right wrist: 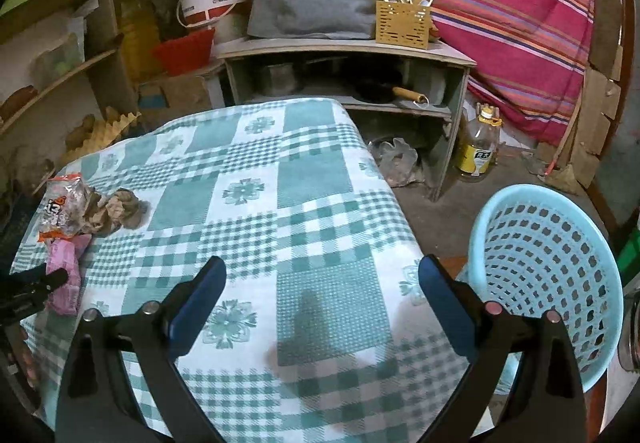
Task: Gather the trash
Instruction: 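Return to the table and grasp the pink wrapper with the left tool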
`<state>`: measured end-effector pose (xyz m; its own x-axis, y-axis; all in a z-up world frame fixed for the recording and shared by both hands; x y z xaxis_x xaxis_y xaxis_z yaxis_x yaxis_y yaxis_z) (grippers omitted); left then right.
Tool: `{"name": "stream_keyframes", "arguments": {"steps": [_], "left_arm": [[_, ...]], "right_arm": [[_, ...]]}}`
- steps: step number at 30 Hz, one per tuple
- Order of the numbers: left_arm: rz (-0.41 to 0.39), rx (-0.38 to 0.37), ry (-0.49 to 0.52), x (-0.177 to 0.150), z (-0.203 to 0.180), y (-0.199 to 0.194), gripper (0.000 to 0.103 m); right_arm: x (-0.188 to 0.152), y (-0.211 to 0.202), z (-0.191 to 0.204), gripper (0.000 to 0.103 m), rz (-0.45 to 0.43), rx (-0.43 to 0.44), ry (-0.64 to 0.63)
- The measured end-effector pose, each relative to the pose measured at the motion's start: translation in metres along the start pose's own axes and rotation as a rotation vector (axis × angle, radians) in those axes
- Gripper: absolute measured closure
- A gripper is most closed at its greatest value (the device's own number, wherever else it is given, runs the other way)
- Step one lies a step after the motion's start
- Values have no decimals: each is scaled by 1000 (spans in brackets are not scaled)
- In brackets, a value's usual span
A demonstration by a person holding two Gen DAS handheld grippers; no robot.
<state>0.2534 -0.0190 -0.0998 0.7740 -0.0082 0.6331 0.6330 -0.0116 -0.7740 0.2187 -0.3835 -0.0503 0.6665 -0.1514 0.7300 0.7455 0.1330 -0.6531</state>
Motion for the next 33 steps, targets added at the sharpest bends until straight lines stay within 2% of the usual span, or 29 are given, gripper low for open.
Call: {"name": "stream_keyframes", "arguments": {"steps": [1,4,8,10,12,19,25,33], "left_arm": [[11,-32,-4,-1,-3,1,37],[36,-93,4,-3,-13,3,63],[32,-99,29,-5,-22,3,76],[30,-107,38,-6,-26,1,89],[28,-118,48,-6,-30,-1,98],[-20,-115,97,-6,-44,-19,102],[-116,-90,137,1,-45,-56,102],[-210,-20,119,17,-13,-85,102]], "right_arm": [[0,1,1,8,2,2,-3],[0,4,7,8,8,2,-19],[0,4,10,8,8,-1,-31],[0,4,10,8,8,0,-27],[-1,4,11,8,8,2,-22],[-2,0,16,8,2,12,-37],[-2,-2,28,8,-9,26,-64],[4,-2,63,8,-45,60,-107]]}}
Point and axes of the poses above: each gripper's, at about its wrist camera, not at the fingertips, and y roughly the way its jaws point, z to its left, x to its top, the point moved 7 cm from there along y, roughly the way its jaws point, and after that the axes turned 11 degrees about x, right-handed, at the moved point
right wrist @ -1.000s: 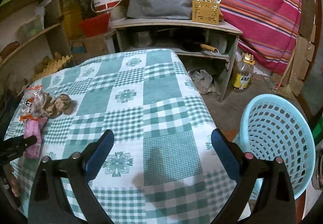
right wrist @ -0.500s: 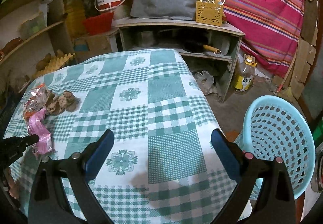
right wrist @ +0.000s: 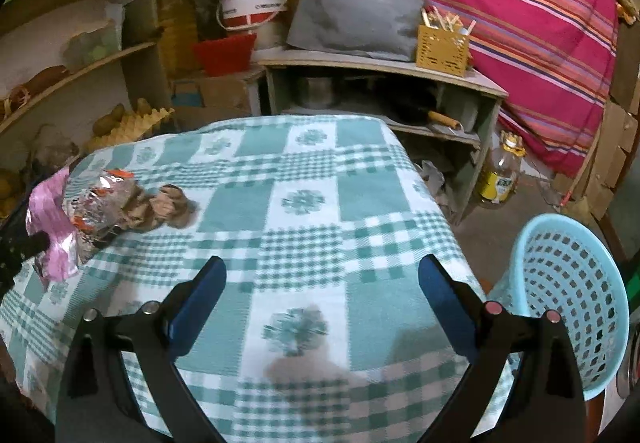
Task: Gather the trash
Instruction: 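Return to the table and grasp the pink wrapper with the left tool, then grasp the crumpled tan paper with the right tool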
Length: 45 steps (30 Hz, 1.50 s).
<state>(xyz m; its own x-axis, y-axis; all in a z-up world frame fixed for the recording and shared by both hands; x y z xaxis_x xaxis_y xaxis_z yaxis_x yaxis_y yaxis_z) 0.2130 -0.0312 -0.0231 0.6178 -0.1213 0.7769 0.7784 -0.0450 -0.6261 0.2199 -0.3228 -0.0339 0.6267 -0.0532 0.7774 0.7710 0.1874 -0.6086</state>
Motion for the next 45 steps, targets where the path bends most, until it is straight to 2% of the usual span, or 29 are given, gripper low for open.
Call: {"name": "stream_keyframes", "arguments": {"steps": [5,12,19,25,30,35,40,45], "left_arm": [[-32,78,-50,6,44,-3,102],[-25,189,-84,2,98,12,102],[-12,187,-142,4,127,25,102],[-6,174,-176,7,135,31,102],[-1,177,-173,7,136,35,102],[7,188,-187,6,143,36,102],[4,192,-199,8,144,33,102],[-11,191,-194,13,136,26,102]], "right_arm": [[5,16,28,8,3,28,-26],[15,54,74,8,23,55,-84],[23,93,111,8,53,67,-128],[28,125,127,11,84,49,-148],[22,152,133,25,153,66,-143],[14,162,143,63,202,136,-158],[16,149,143,64,169,132,-180],[22,126,123,64,140,102,-172]]}}
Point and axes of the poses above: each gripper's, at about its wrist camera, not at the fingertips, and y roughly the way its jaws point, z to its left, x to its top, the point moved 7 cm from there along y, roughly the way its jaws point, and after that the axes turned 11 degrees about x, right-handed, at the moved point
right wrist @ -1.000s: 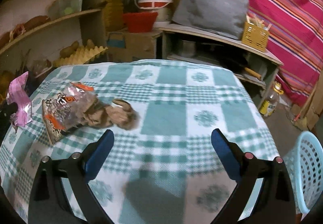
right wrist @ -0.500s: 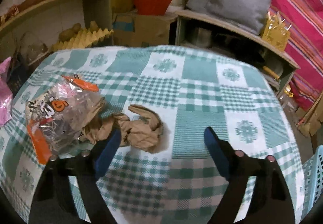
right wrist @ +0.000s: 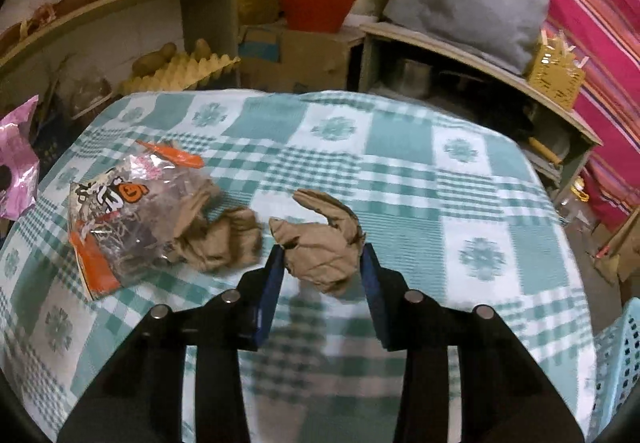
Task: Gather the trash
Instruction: 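Grasp the crumpled tan paper with the right tool, then carry pink wrapper and tan paper over the basket and open both tools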
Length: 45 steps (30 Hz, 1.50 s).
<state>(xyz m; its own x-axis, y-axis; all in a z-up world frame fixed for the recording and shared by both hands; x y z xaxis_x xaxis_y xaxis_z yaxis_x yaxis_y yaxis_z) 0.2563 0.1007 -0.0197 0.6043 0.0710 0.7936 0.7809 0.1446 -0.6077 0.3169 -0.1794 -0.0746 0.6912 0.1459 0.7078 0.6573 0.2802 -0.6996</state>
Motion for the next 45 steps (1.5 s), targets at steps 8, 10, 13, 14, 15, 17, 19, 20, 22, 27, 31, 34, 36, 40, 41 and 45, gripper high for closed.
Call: {"name": "stream_keyframes", "arguments": {"steps": [8,10,13,14,15,17,19,20,22,27,31,34,36,40,41,45], "left_arm": [[-60,-40,14,16,-37,-31,102],[-73,-57,23,19,-51,-38,102],[-97,-84,45,24,-76,-51,102],[-106,-96,52,26,-86,-56,102],[-111,-105,56,27,-94,-59,102],[-116,-136,69,27,-116,-65,102],[-120,-163,93,26,-141,-70,102],[-123,-176,109,25,-155,-72,102],[-128,-199,133,23,-178,-75,102],[-120,-284,183,17,-246,-81,102],[-114,-332,247,2,-297,-89,102],[-105,-379,275,-9,-335,-94,102],[-98,-408,289,-16,-360,-97,102],[-81,-461,326,-33,-414,-103,102],[-78,-474,333,-37,-427,-105,102],[-66,-528,369,-54,-476,-114,102]], "right_arm": [[-6,-61,-52,64,-79,-62,56],[-9,-73,-66,64,-93,-79,71],[-16,-96,-95,64,-116,-102,110],[-19,-106,-107,64,-125,-112,126],[-22,-114,-117,64,-132,-120,138],[-29,-130,-137,64,-143,-141,157],[-37,-144,-155,64,-149,-165,171],[-42,-151,-166,64,-151,-180,180],[-51,-164,-184,64,-156,-198,197],[-78,-199,-233,64,-180,-242,257],[-101,-224,-269,64,-186,-300,283],[-117,-237,-293,64,-186,-333,306],[-130,-248,-311,64,-185,-356,327],[-153,-263,-341,64,-192,-375,384],[-157,-266,-347,64,-193,-382,395],[-170,-271,-366,64,-195,-391,437]]}}
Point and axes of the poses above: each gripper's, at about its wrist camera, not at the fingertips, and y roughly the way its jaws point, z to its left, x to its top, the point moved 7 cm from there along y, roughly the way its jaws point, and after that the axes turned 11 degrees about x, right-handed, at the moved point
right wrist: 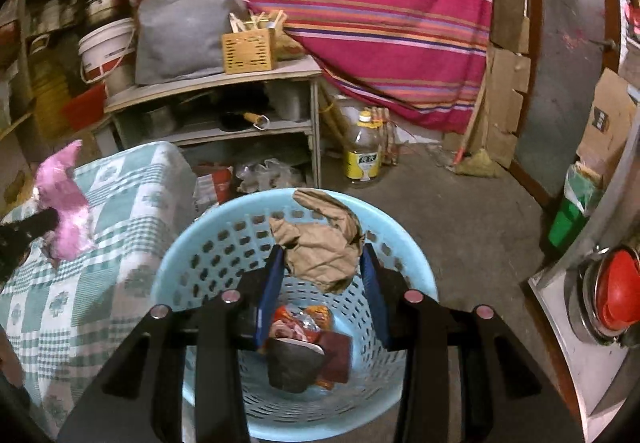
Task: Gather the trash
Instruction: 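Carry pink wrapper and tan paper over the basket and open both tools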
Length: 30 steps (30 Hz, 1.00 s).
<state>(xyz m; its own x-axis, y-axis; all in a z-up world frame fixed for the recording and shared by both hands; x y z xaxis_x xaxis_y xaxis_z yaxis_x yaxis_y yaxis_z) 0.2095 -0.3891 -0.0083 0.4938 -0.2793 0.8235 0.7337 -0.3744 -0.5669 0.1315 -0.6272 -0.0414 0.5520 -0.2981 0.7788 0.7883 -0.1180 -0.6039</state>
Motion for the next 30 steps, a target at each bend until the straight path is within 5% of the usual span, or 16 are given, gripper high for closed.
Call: {"name": "stream_keyframes", "arguments": {"steps": [12,21,30], "left_arm": [[43,-91,53,4,-82,40,99],[44,-96,34,3,-83,35,56],[-5,40,-36,10,-16,6,10]], "right_arm": [[-4,1,-25,64,10,3,49],[-6,5,-23,64,24,8,53],[-5,12,-6,63,34,9,34]]}}
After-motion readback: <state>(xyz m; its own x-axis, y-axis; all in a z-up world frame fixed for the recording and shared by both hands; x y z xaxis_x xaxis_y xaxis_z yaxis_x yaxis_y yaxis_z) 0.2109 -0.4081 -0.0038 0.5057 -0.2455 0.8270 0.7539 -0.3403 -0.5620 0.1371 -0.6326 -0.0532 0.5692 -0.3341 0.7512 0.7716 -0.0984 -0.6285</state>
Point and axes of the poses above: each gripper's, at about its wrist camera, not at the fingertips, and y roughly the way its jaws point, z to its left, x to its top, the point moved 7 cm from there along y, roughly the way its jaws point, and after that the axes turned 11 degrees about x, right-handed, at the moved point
